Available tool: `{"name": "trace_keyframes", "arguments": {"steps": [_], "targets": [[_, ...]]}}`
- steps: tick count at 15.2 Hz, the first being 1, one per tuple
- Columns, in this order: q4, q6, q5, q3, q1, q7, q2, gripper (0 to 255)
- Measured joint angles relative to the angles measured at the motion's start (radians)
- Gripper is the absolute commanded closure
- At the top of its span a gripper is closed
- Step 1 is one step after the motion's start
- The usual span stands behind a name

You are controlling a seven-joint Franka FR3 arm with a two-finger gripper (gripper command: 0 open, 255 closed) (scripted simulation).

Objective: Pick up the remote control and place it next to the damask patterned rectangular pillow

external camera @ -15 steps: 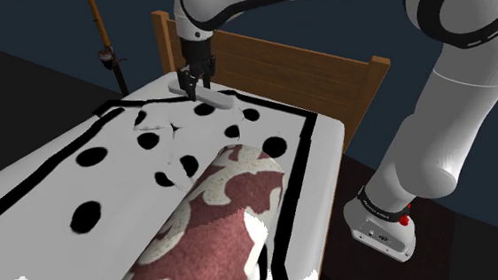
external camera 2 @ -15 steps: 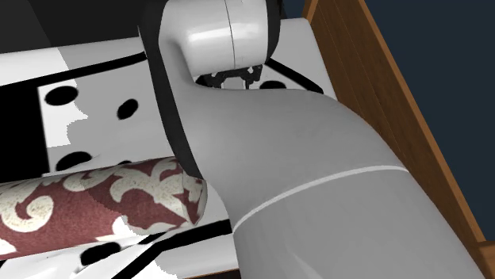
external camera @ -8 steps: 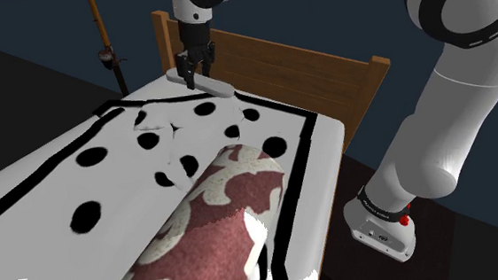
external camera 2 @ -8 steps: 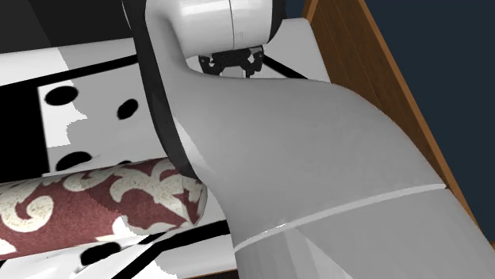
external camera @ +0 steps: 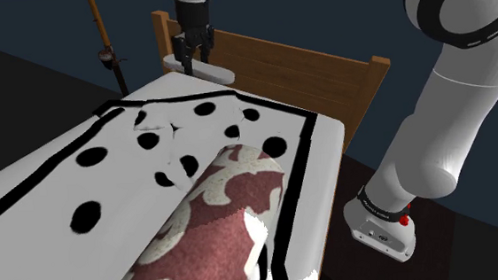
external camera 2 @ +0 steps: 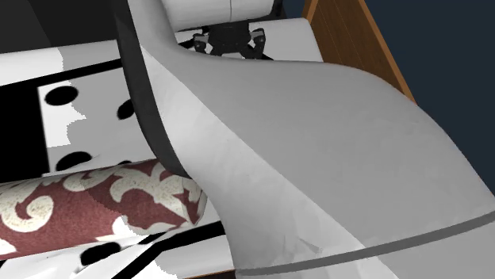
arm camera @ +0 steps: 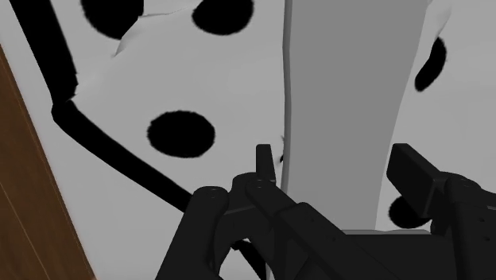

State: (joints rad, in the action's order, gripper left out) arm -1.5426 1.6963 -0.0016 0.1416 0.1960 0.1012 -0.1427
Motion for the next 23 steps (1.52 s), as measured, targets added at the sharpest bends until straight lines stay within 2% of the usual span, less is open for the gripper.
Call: {"name": "trace_keyframes", "arguments": {"steps": [3, 6, 11, 21, 23], "targets": [[0.038, -0.033, -0.002, 0.004, 0.006, 0.011, -0.005, 255], [0.045, -0.039, -0.006, 0.028, 0.040, 0.068, -0.007, 255], [0.049, -0.037, -0.015, 0.074, 0.105, 0.178, -0.012, 255], [0.206, -0.084, -0.066, 0.163, 0.263, 0.417, -0.127, 255], [0.219, -0.084, -0.073, 0.170, 0.281, 0.441, -0.141, 255]]}}
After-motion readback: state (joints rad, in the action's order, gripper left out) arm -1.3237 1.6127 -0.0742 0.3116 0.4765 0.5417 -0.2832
